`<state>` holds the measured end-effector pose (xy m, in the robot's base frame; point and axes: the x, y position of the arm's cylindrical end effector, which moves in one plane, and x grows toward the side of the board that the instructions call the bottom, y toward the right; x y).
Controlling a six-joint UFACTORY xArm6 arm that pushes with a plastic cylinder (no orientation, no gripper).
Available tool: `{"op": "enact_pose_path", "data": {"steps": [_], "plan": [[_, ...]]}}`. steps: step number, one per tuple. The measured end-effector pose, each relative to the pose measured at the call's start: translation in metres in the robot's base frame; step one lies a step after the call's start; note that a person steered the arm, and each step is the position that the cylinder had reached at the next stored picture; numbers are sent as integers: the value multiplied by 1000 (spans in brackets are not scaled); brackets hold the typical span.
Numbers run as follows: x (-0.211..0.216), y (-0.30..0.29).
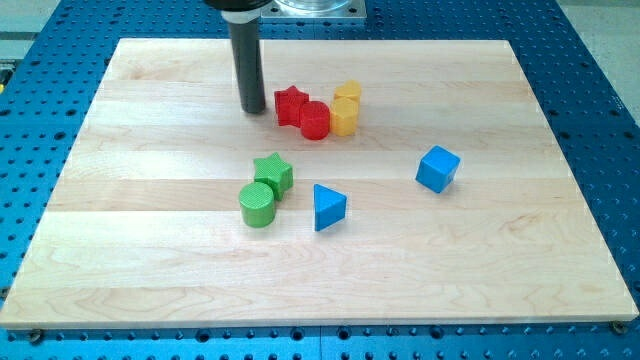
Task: Place the green circle in between the green star and triangle
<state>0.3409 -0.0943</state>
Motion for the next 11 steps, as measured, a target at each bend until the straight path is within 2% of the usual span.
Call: {"op": "enact_pose_path", "data": {"steps": [1, 2, 3, 4, 6, 11], "plan": [[19, -27], [66, -51], [159, -51], [184, -29], [181, 52], [179, 62]]}}
